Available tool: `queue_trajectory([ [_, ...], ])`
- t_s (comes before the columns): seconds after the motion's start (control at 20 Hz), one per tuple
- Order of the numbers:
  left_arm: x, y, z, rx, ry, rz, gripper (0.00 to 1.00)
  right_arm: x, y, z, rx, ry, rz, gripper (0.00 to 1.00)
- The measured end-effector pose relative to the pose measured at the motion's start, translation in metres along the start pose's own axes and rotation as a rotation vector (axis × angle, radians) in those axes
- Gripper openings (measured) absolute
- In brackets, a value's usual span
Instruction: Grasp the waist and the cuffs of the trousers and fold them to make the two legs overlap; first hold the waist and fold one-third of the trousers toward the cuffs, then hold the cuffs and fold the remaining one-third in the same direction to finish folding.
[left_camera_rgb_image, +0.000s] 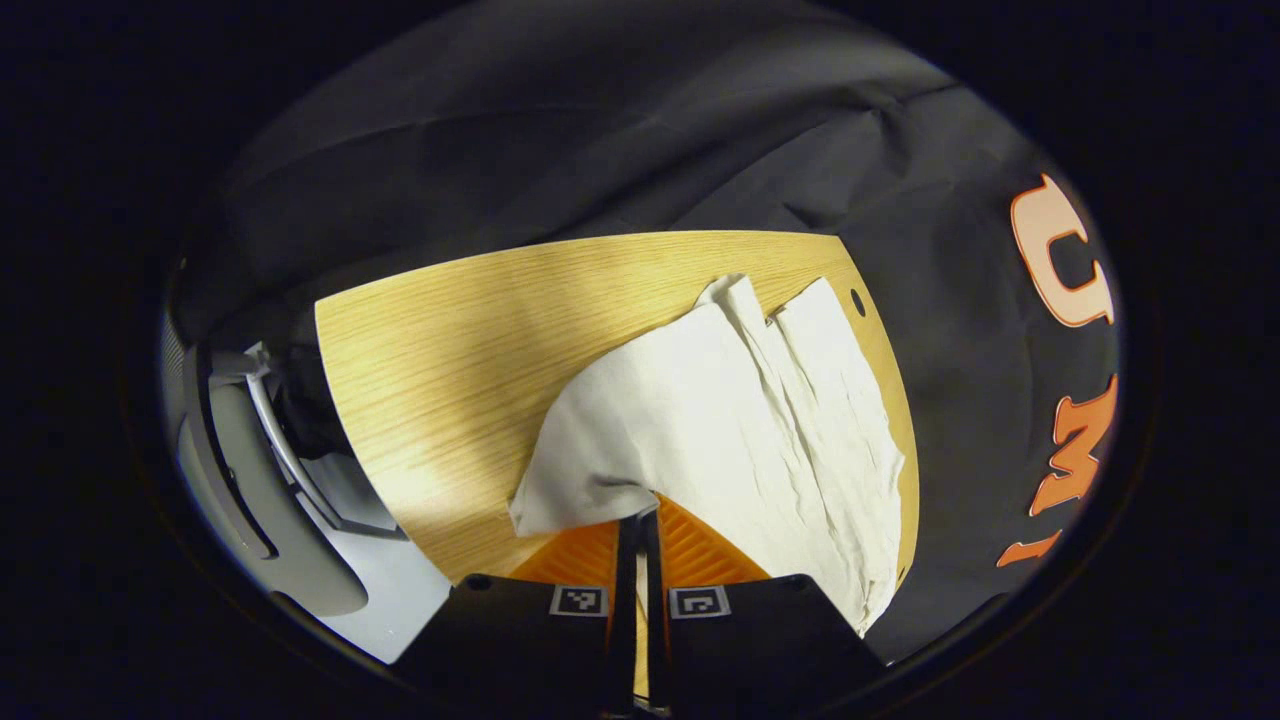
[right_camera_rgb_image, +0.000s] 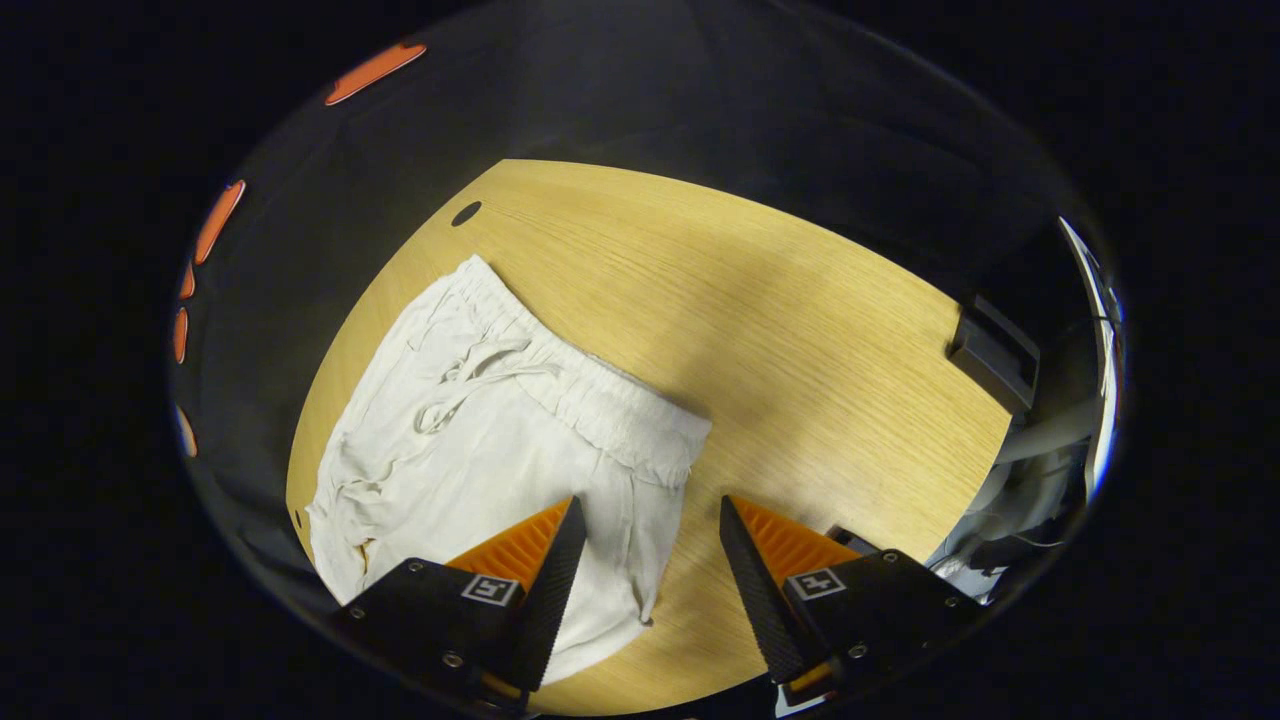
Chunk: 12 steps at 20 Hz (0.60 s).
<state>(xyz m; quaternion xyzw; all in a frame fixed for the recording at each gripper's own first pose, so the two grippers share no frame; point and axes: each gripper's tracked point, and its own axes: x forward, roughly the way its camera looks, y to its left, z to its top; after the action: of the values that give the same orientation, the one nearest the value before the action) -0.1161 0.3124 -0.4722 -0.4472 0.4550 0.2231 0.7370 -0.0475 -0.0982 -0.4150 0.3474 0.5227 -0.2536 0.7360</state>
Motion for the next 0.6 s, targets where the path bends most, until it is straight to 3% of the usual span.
queue_trajectory([
  [0.05,-0.005,0.0,0.003,0.0,-0.008,0.009,0.09,0.003,-0.001,0.005,0.017,-0.014,-0.012,0.8],
  [0.1,-0.008,-0.004,0.004,0.001,-0.011,0.001,0.05,0.006,-0.002,0.006,0.039,-0.021,-0.027,0.71],
  [0.25,-0.017,-0.014,0.013,-0.01,-0.028,-0.027,0.05,0.01,-0.003,0.013,0.135,-0.019,-0.02,0.39],
  [0.3,-0.021,-0.018,0.017,-0.011,-0.036,-0.041,0.05,0.009,-0.002,0.013,0.171,-0.009,-0.002,0.19],
  [0.45,-0.033,-0.039,0.029,0.01,-0.059,-0.082,0.05,0.001,0.001,0.02,0.275,-0.011,0.037,0.08],
  [0.6,-0.04,-0.065,0.045,0.037,-0.072,-0.118,0.05,-0.013,0.014,0.032,0.274,-0.036,0.084,0.04],
])
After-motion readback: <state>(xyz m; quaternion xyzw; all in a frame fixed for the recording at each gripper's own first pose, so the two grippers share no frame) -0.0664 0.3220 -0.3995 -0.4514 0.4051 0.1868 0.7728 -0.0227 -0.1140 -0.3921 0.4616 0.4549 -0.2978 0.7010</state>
